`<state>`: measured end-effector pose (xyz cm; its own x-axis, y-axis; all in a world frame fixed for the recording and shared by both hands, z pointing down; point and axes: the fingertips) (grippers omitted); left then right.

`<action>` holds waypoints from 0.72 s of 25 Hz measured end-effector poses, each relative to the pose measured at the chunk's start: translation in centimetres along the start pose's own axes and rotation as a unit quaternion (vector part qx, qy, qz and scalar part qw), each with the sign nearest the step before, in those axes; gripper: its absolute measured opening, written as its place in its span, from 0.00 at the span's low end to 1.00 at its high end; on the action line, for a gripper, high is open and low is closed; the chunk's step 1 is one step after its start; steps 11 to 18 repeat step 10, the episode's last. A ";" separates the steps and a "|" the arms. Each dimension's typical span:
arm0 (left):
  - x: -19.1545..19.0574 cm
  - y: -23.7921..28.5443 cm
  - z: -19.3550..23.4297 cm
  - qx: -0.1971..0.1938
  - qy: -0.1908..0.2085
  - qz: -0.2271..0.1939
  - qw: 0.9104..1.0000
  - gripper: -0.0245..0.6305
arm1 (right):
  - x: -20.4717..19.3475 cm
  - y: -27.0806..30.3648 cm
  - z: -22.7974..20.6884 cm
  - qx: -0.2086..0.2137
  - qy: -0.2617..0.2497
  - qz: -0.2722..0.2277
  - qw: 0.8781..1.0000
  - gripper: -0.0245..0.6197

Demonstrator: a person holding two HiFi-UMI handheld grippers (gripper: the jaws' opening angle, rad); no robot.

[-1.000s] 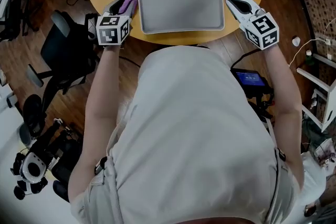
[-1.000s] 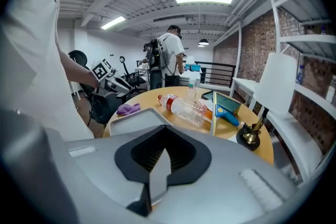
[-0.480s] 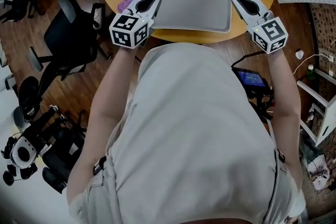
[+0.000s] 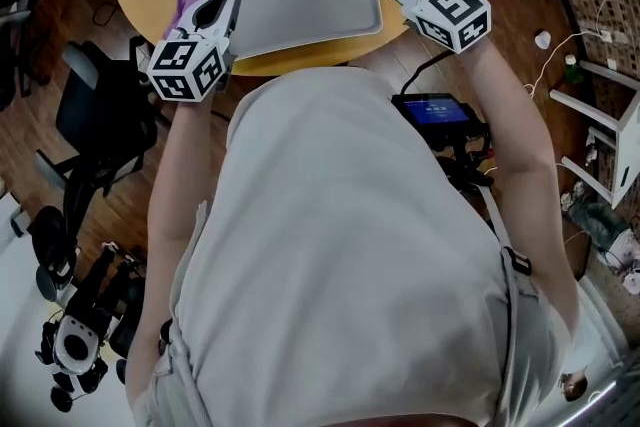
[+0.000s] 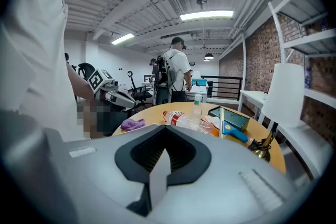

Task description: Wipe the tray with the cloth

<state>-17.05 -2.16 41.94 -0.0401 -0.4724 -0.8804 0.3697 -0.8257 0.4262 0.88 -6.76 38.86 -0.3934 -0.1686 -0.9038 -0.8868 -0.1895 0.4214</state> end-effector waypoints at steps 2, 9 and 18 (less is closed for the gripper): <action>0.2 0.4 -0.2 -0.004 0.001 0.001 1.000 0.04 | -0.1 -0.1 -0.1 -0.001 0.001 0.001 1.000 0.04; -0.3 0.8 0.4 -0.006 -0.002 0.007 1.000 0.04 | -0.4 0.4 -0.5 -0.003 0.008 0.006 1.000 0.04; -0.5 0.8 0.5 -0.005 -0.004 0.008 1.000 0.04 | -0.5 0.4 -0.5 -0.002 0.009 0.007 1.000 0.04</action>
Point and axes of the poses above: the fingertips, and each gripper's own axes: y forward along the fingers, z to its left, x out of its top, and after that the axes turned 7 degrees about x, right-handed
